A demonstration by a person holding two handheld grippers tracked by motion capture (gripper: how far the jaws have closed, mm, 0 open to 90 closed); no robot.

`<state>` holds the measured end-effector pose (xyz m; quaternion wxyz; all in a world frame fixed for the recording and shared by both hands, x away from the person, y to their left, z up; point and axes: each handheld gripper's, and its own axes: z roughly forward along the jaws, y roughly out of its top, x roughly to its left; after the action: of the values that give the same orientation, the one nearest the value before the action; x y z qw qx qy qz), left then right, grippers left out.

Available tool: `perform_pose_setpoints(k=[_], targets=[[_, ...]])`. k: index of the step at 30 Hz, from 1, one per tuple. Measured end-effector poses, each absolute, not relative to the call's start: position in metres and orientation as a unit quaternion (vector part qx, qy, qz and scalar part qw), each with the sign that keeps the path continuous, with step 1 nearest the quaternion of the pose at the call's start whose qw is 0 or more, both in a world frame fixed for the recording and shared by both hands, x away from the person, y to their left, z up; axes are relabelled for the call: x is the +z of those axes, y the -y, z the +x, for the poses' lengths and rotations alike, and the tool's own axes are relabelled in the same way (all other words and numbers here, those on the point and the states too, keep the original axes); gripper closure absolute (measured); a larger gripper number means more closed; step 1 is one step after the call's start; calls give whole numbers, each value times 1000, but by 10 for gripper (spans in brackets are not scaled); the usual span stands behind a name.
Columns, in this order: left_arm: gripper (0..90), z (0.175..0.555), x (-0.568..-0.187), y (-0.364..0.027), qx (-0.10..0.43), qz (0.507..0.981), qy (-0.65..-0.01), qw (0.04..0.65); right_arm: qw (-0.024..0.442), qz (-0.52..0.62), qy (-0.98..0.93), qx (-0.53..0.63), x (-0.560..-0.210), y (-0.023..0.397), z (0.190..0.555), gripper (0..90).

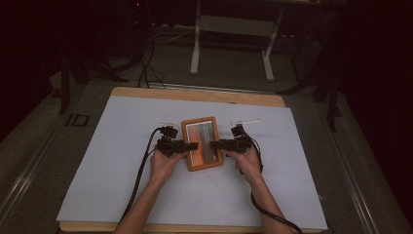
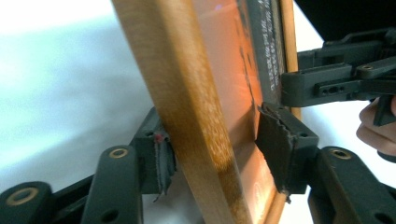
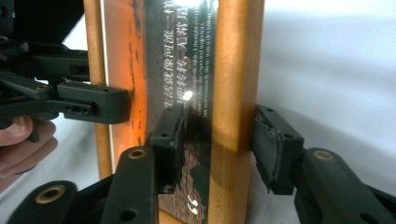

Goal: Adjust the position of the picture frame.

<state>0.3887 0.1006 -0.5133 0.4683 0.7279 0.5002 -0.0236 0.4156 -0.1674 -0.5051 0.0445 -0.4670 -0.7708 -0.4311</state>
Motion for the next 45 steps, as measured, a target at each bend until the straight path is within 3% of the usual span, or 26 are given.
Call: perform_pose_setpoints(k=[17, 30, 45], targets=[[521, 381, -497, -104, -29, 726, -481, 491, 34, -466, 750, -468, -497, 176, 385, 624], [518, 373, -500, -93, -74, 734, -476, 479, 48, -499, 736, -455, -499, 190, 355, 636], [510, 381, -518, -98, -107, 719, -491, 481, 58, -514, 734, -441, -508, 186, 358, 634]])
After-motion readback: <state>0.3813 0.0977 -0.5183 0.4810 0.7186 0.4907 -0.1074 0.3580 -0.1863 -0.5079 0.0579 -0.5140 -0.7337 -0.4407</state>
